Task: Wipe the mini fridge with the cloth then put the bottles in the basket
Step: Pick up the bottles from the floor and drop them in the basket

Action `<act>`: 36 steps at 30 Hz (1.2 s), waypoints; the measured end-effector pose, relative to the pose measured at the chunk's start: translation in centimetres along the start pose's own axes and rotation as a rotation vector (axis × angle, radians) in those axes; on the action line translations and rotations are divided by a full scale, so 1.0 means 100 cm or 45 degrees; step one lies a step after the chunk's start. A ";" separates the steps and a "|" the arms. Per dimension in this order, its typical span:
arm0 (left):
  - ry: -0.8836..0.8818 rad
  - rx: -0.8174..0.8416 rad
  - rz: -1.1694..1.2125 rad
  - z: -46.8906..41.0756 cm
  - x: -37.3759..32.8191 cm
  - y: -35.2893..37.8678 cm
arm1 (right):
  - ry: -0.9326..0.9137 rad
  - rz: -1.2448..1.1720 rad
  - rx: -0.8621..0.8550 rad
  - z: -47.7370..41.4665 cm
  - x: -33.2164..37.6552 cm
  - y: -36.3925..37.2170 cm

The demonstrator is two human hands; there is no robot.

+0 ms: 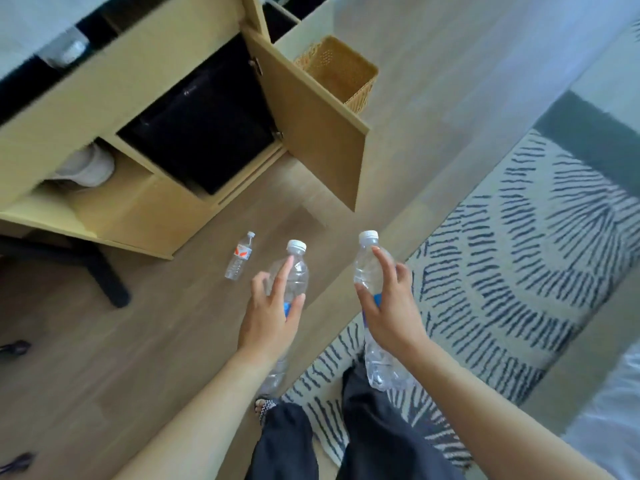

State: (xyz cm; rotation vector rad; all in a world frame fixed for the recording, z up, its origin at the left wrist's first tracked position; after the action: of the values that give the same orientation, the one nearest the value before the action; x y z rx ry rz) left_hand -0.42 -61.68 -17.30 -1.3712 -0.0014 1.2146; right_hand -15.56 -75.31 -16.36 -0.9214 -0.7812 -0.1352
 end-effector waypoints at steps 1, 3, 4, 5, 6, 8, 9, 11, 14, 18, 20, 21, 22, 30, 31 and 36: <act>0.009 -0.005 0.013 0.003 -0.021 -0.002 | 0.017 -0.010 -0.035 0.004 -0.002 -0.024; 0.060 -0.039 0.049 0.007 -0.060 -0.003 | 0.033 -0.025 -0.103 0.011 -0.006 -0.068; 0.085 -0.056 0.055 0.008 -0.079 -0.003 | 0.028 -0.025 -0.129 0.015 -0.008 -0.087; 0.105 -0.064 0.054 0.009 -0.097 -0.004 | 0.024 -0.024 -0.146 0.020 -0.011 -0.103; 0.127 -0.055 0.042 0.009 -0.115 -0.004 | 0.024 -0.024 -0.154 0.025 -0.015 -0.118; 0.167 0.010 0.002 0.009 -0.148 -0.002 | 0.031 -0.030 -0.180 0.034 -0.022 -0.141; 0.203 0.048 -0.015 0.009 -0.163 -0.001 | 0.045 -0.034 -0.201 0.039 -0.026 -0.151; 0.284 0.113 -0.040 0.005 -0.186 -0.001 | 0.083 -0.058 -0.252 0.047 -0.031 -0.165; 0.348 0.170 -0.064 -0.007 -0.207 -0.004 | 0.156 -0.171 -0.311 0.056 -0.038 -0.179; 0.390 0.199 -0.072 -0.031 -0.219 -0.008 | 0.272 -0.211 -0.321 0.048 -0.043 -0.193; 0.404 0.202 -0.039 -0.047 -0.223 -0.014 | 0.258 -0.169 -0.332 0.035 -0.036 -0.206; 0.411 0.202 -0.033 -0.056 -0.226 -0.019 | 0.238 -0.147 -0.351 0.027 -0.031 -0.214; 0.421 0.195 -0.031 -0.067 -0.230 -0.025 | 0.217 -0.130 -0.378 0.019 -0.024 -0.224; 0.543 0.067 0.031 -0.162 -0.269 -0.067 | 0.142 -0.116 -0.539 -0.064 0.022 -0.272; 0.544 0.069 0.025 -0.171 -0.273 -0.068 | 0.154 -0.135 -0.555 -0.073 0.023 -0.276; 0.525 0.167 0.039 -0.212 -0.304 -0.048 | 0.223 -0.185 -0.616 -0.103 0.009 -0.303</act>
State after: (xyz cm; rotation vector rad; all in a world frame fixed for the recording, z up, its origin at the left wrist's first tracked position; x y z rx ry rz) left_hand 2.27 -95.28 -1.10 -1.4863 0.3834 0.9211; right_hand -22.06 -101.61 0.67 -1.2883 -0.6613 -0.5429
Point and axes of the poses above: each hand's wrist, its own z-axis away from the middle knuckle, its own y-axis out of the palm, x = y × z, the point moved 3 cm from there along -z, towards the middle knuckle, and after that the axes turned 6 degrees about z, right-handed, at the moved point
